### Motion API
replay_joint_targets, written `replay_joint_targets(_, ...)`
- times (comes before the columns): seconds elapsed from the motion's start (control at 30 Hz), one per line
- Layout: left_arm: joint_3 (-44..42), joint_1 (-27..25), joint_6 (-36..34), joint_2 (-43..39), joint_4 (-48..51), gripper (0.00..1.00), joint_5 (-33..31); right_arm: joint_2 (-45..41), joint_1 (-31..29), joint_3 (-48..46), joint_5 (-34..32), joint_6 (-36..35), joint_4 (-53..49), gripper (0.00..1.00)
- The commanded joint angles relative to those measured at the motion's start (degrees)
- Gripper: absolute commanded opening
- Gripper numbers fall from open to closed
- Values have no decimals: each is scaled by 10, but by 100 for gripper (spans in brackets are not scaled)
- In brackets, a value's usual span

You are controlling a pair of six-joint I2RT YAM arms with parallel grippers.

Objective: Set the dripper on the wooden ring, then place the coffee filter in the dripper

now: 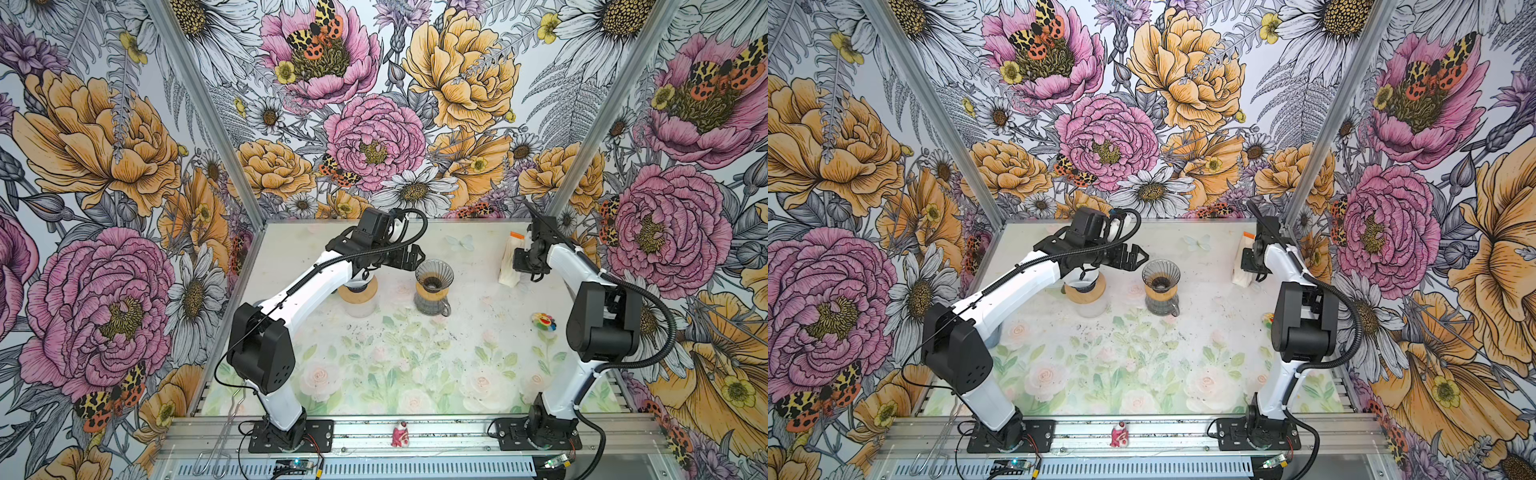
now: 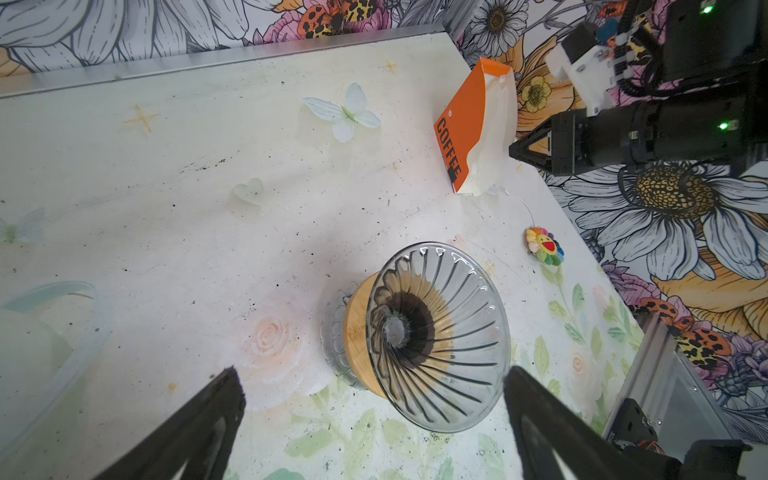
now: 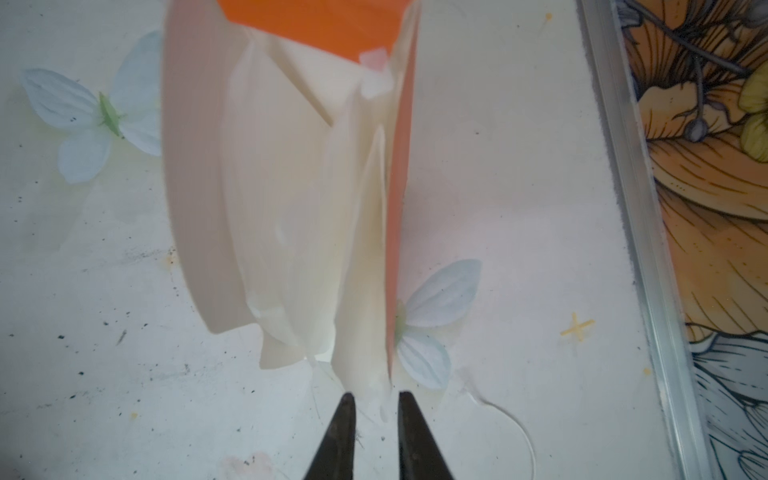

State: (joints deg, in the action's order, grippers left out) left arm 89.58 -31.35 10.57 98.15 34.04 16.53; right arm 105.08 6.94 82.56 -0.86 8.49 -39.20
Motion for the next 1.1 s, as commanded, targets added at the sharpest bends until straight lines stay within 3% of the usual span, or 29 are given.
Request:
replay_joint_targets(0.0, 17, 3, 0, 8, -8, 99, 14, -44, -6, -6, 5, 15, 1, 21)
replay_joint_targets(0.43, 6, 4, -1, 3, -8, 99, 12, -34, -2, 41, 21, 120, 9, 14)
replay_joint_targets(0.63, 3, 4, -1, 3, -8, 99, 12, -20, 3, 44, 26, 181, 34, 15)
replay_joint_targets(1.07, 2, 7, -2, 6, -8, 99, 15, 11, 6, 44, 7, 229, 52, 23)
